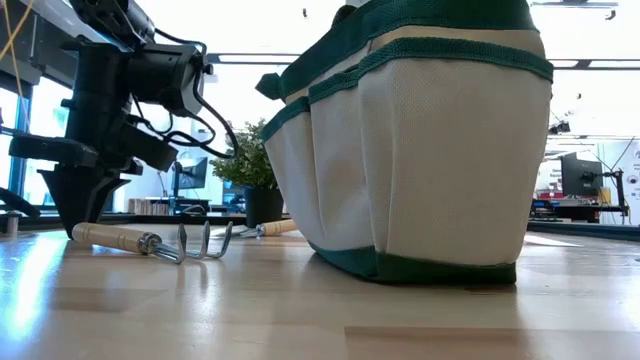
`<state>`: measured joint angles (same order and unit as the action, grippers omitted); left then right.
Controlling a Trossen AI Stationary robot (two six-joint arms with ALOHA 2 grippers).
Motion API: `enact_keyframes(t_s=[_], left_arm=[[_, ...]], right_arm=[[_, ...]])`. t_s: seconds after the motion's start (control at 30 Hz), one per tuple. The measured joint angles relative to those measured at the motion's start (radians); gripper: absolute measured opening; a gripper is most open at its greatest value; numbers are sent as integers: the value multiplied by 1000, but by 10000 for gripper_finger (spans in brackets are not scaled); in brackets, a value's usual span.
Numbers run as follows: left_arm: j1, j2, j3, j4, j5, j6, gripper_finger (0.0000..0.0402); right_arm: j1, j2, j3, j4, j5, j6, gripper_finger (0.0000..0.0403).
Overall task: Pick & Place Garden tools in Gardening bag
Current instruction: Put the bottom green scissors into the green bag
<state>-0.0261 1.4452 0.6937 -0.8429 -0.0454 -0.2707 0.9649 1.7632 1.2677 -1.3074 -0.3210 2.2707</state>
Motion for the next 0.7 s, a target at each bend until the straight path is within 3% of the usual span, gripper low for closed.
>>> enact_keyframes(t_s=[0.13,0.23,0.33,0.57,0.7], left_arm=[[0,-2,-1,-13,-10,0,100],[0,-2,-1,-13,-13,-4,100],[0,-2,-1,-13,-15,-4,100],[0,-2,-1,-12,-17,-4,100],[0,-3,-1,-12,-17,-4,100]], right_arm=[[6,-1,135,-67,93,-4,26],[8,-1,207,-39,224,-30,26],[-13,15,227,34,279,-88,26],[-84,94,226,476,281,-369,26],[-104,121,227,627,165,-408,26]])
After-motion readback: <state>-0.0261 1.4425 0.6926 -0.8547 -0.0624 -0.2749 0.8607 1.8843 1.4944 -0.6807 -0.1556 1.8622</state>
